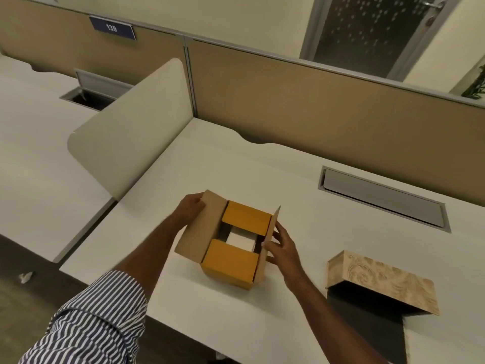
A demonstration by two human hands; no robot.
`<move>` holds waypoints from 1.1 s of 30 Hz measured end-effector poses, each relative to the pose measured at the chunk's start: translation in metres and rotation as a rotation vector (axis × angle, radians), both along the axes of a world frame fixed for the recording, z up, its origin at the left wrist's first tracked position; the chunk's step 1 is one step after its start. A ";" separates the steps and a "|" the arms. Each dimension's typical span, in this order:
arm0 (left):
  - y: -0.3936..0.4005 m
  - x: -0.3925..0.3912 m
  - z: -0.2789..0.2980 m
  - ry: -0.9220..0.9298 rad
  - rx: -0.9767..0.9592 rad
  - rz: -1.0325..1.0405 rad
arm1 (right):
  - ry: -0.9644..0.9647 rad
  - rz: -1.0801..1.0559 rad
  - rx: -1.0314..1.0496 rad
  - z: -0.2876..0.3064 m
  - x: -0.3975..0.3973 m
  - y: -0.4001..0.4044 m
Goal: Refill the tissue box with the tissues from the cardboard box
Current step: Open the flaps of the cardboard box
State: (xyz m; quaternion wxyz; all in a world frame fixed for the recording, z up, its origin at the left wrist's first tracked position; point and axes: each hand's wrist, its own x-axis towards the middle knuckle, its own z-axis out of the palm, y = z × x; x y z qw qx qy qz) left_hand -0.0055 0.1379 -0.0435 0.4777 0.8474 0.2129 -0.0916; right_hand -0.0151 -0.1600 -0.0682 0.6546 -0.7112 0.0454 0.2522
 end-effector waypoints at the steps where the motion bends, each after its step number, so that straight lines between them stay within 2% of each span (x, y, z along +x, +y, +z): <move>1: 0.003 -0.001 -0.004 0.032 0.007 0.009 | 0.058 -0.031 0.055 -0.003 0.001 -0.011; 8: 0.005 -0.005 -0.035 0.272 0.016 0.170 | 0.459 -0.206 0.135 -0.041 -0.003 -0.047; 11: -0.001 -0.004 -0.043 0.279 0.063 0.180 | 0.496 -0.198 0.093 -0.049 -0.006 -0.043; 15: -0.001 0.000 -0.044 0.178 0.034 0.220 | 0.460 -0.172 0.056 -0.043 -0.005 -0.044; 17: 0.000 0.001 -0.039 0.054 0.053 0.234 | 0.379 -0.175 -0.005 -0.029 -0.005 -0.047; 18: -0.001 0.000 -0.035 -0.026 0.119 0.226 | 0.276 -0.194 -0.093 -0.021 -0.004 -0.048; 20: -0.004 0.001 -0.025 -0.218 0.388 0.108 | -0.091 -0.220 -0.380 -0.003 -0.003 -0.045; 22: -0.013 0.008 -0.015 -0.393 0.606 -0.136 | -0.492 -0.136 -0.551 0.016 -0.005 -0.032; 23: -0.020 0.013 -0.010 -0.413 0.663 -0.277 | -0.632 -0.032 -0.587 0.025 -0.006 -0.022; 25: -0.036 0.024 -0.004 -0.343 0.815 -0.553 | -0.794 0.247 -0.697 0.034 -0.010 0.002; 27: -0.049 0.035 -0.005 -0.246 0.977 -0.766 | -0.865 0.522 -0.870 0.032 -0.015 0.024; 29: -0.057 0.042 -0.011 -0.168 1.051 -0.882 | -0.803 0.707 -1.021 0.023 -0.020 0.040; 33: -0.063 0.049 -0.020 -0.091 1.054 -0.967 | -0.686 0.809 -1.101 0.002 -0.025 0.052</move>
